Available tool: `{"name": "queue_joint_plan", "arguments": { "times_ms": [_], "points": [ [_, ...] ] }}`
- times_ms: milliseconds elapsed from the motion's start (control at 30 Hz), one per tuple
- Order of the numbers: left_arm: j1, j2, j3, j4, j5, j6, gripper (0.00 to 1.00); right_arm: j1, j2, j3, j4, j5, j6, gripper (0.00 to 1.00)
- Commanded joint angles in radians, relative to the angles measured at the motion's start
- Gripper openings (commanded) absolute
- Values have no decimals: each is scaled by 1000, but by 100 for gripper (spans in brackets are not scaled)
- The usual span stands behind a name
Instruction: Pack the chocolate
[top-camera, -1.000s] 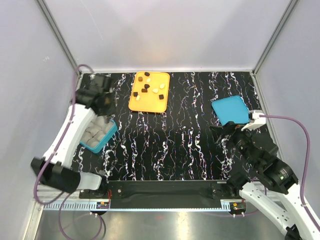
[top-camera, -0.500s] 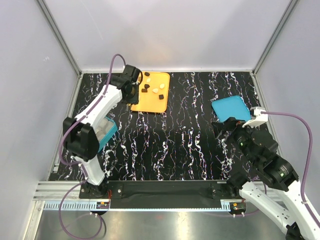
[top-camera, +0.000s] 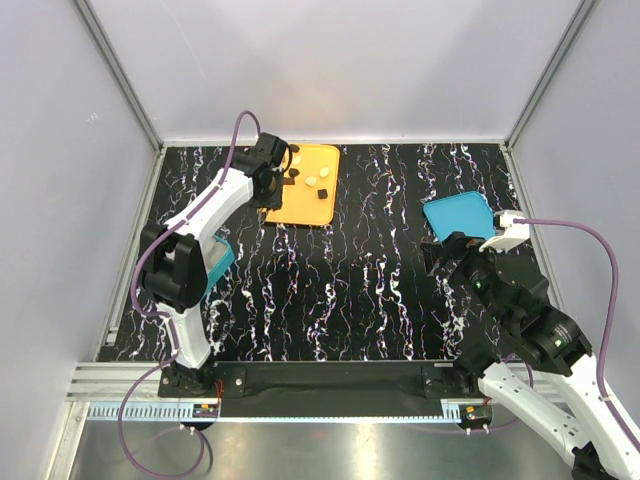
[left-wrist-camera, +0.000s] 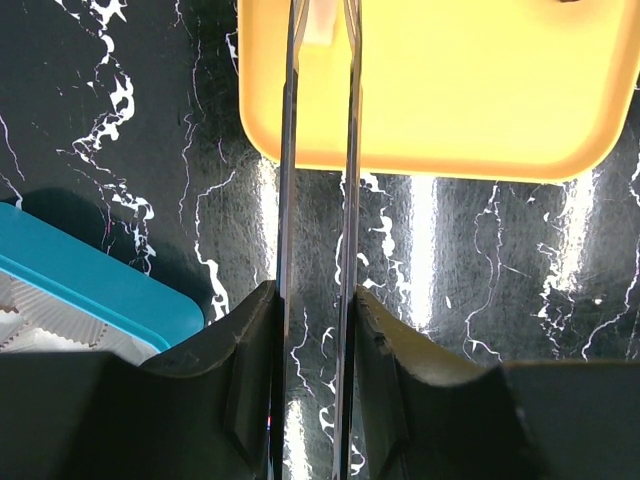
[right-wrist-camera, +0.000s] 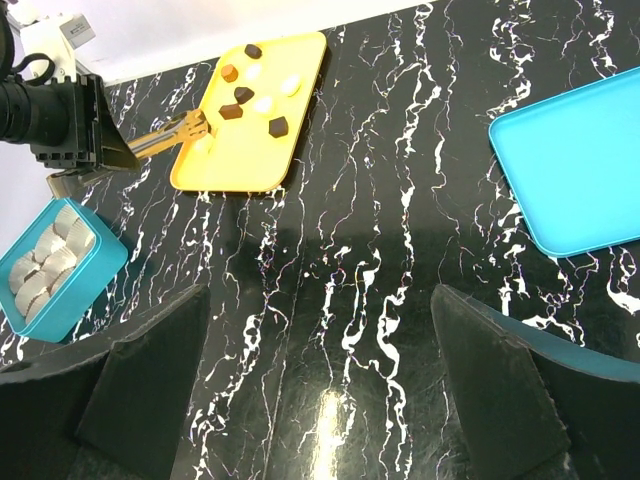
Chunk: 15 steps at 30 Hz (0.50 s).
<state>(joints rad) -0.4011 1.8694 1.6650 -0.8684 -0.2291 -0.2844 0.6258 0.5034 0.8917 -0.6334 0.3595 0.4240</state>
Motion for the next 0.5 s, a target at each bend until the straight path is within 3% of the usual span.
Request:
{"name": "queue_joint_plan", "arguments": {
  "times_ms": [0, 467],
  "points": [
    [-4, -24, -4, 51, -24, 10, 38, 6, 3, 33, 28, 42, -16, 100],
    [-7, -33, -54, 65, -21, -1, 39, 8, -9, 33, 23, 42, -16, 100]
  ]
}}
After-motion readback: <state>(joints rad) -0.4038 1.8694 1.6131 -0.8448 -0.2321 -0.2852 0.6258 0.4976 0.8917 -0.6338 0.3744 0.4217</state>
